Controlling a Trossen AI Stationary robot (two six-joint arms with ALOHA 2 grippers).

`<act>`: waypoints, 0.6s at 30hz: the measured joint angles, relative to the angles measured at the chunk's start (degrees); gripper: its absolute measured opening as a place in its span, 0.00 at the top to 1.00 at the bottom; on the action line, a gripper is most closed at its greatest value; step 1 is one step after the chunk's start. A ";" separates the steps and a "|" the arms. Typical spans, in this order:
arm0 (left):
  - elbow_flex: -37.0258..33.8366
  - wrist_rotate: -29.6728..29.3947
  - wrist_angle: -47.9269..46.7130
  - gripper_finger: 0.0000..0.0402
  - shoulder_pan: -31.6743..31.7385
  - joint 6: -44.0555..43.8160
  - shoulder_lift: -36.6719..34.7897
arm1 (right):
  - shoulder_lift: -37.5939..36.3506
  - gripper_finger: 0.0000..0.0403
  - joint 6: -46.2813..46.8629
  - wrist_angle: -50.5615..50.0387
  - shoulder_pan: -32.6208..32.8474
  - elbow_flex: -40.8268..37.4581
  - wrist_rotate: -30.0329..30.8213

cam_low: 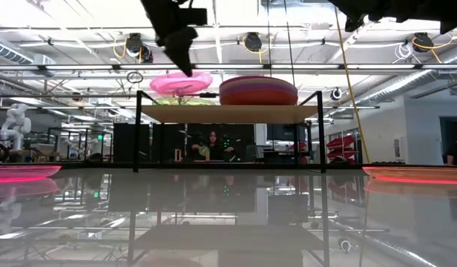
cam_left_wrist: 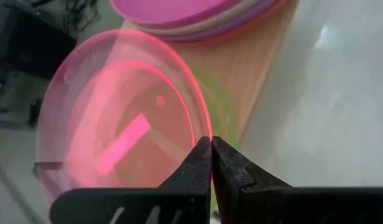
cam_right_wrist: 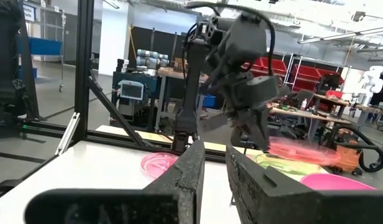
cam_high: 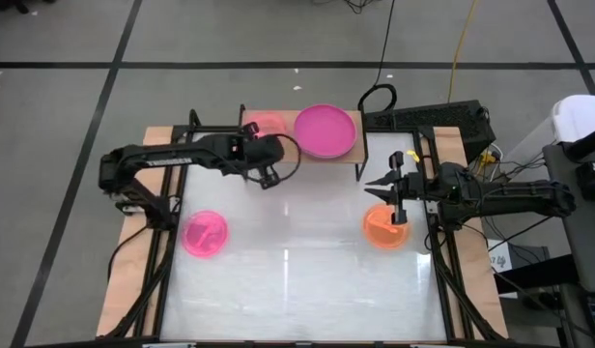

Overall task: Place and stack plates onto a shelf
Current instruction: Stack the pink transparent plate on top of the green transparent plate on the shelf

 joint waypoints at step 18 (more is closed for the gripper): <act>-11.75 8.49 14.23 0.99 3.51 5.79 -4.20 | 0.98 0.88 -0.03 1.73 0.00 0.02 0.15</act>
